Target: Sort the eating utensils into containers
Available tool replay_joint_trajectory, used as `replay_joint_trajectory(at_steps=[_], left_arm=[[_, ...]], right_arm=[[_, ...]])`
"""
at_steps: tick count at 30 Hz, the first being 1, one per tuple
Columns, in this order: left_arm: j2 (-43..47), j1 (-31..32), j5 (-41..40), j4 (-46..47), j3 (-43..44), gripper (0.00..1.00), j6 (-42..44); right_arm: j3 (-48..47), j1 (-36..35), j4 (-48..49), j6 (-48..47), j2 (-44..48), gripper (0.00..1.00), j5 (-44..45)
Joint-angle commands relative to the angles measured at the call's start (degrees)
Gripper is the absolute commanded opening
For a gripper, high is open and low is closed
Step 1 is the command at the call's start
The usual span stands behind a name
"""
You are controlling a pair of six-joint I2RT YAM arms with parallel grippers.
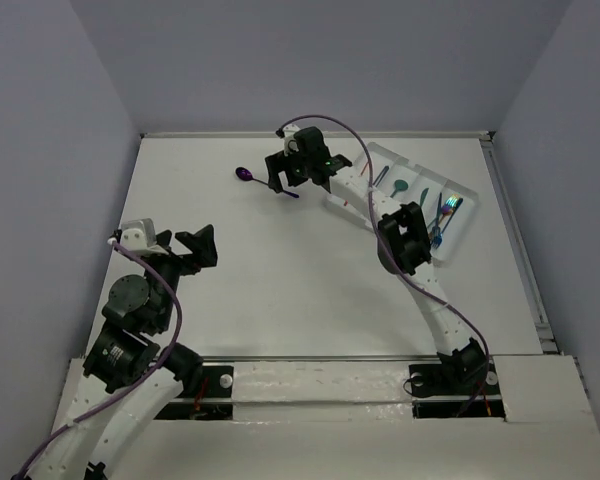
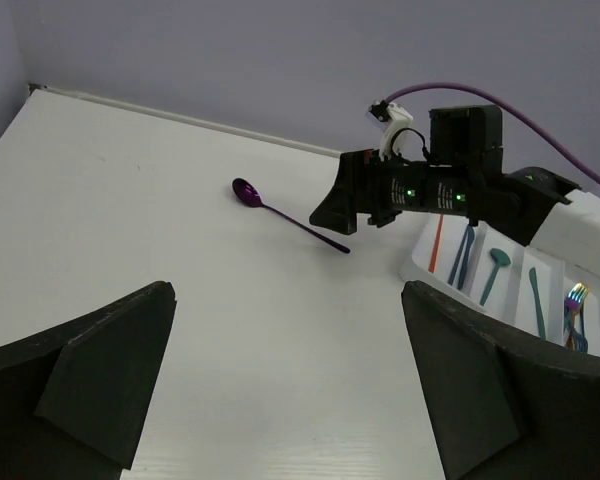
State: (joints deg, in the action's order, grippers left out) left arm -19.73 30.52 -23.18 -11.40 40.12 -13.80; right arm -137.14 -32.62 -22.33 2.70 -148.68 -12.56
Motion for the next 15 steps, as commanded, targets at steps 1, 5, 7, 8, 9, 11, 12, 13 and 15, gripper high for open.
replay_joint_trajectory(at_steps=[1, 5, 7, 8, 9, 11, 12, 13, 15], left_arm=[[1.1, 1.4, -2.6, 2.2, 0.0, 0.99, 0.0], [1.1, 2.1, -2.7, 2.3, -0.1, 0.99, 0.2], [1.5, 2.1, -2.9, 2.3, -0.1, 0.99, 0.2], [1.7, 2.1, -3.0, 2.2, -0.1, 0.99, 0.3], [1.9, 2.1, -3.3, 2.1, 0.0, 0.99, 0.2], [1.9, 2.1, -3.0, 2.2, -0.1, 0.99, 0.2], [1.9, 2.1, -2.9, 2.2, -0.1, 0.99, 0.2], [2.0, 2.1, -2.8, 2.3, -0.1, 0.99, 0.2], [2.1, 2.1, -2.5, 2.4, -0.1, 0.99, 0.2]], right_arm=[[-7.9, -0.9, -2.5, -4.0, -3.5, 1.0, 4.6], [-7.8, -1.4, -1.5, -5.0, -5.0, 1.0, 4.9], [-8.0, -1.4, -1.8, -5.4, -6.1, 1.0, 6.0], [-8.4, -1.9, -2.5, -5.6, -6.7, 1.0, 7.1], [-9.6, -1.9, -3.1, -5.8, -7.3, 1.0, 7.5], [-11.5, -1.9, -5.6, -6.0, -8.5, 0.95, 7.8], [-10.4, -1.9, -5.4, -6.0, -8.3, 0.93, 7.9], [-10.3, -2.4, -6.1, -5.9, -7.9, 0.85, 8.2], [-9.0, -2.4, -7.5, -5.9, -7.6, 0.8, 8.2]])
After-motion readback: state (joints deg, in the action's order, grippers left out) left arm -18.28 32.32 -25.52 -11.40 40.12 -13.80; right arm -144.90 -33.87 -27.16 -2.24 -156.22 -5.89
